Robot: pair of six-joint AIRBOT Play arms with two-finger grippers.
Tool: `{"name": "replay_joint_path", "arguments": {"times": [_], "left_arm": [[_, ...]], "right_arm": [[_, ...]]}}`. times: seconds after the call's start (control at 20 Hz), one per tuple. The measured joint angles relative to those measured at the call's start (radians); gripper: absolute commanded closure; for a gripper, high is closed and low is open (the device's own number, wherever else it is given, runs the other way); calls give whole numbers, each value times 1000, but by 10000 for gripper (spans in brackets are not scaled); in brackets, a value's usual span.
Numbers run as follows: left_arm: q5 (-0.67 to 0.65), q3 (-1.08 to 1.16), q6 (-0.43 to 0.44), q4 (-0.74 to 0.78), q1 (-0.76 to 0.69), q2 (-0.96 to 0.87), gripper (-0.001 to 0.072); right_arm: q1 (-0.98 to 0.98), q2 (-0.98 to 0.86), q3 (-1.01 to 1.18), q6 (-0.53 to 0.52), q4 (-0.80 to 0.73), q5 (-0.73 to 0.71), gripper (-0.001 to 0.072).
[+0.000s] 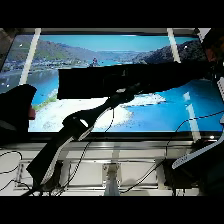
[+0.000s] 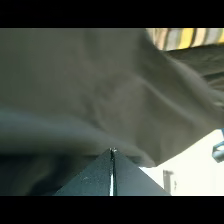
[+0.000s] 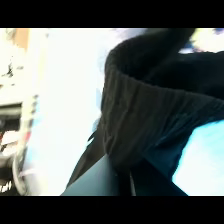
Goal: Fold the clothes and pants, and hang the long-sleeved shirts on hangers.
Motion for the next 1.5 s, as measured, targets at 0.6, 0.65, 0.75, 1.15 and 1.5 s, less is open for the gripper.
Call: {"name": "replay_joint_path", "arguments": {"times": [0.6,0.65,0.75,1.15,1.5], "left_arm": [[-204,0,-85,205,97,96,706],[-222,0,-87,262,122,129,706],[-257,0,-116,417,181,209,706],[-453,1,-409,979,418,491,672],[-556,1,-460,1063,475,545,572]], "right_arm": [[130,74,1,-59,50,43,703],[145,77,1,-62,53,47,703],[193,82,1,-66,53,60,704],[593,85,-12,-44,-119,150,118],[821,86,-31,-50,-323,229,91]]}}
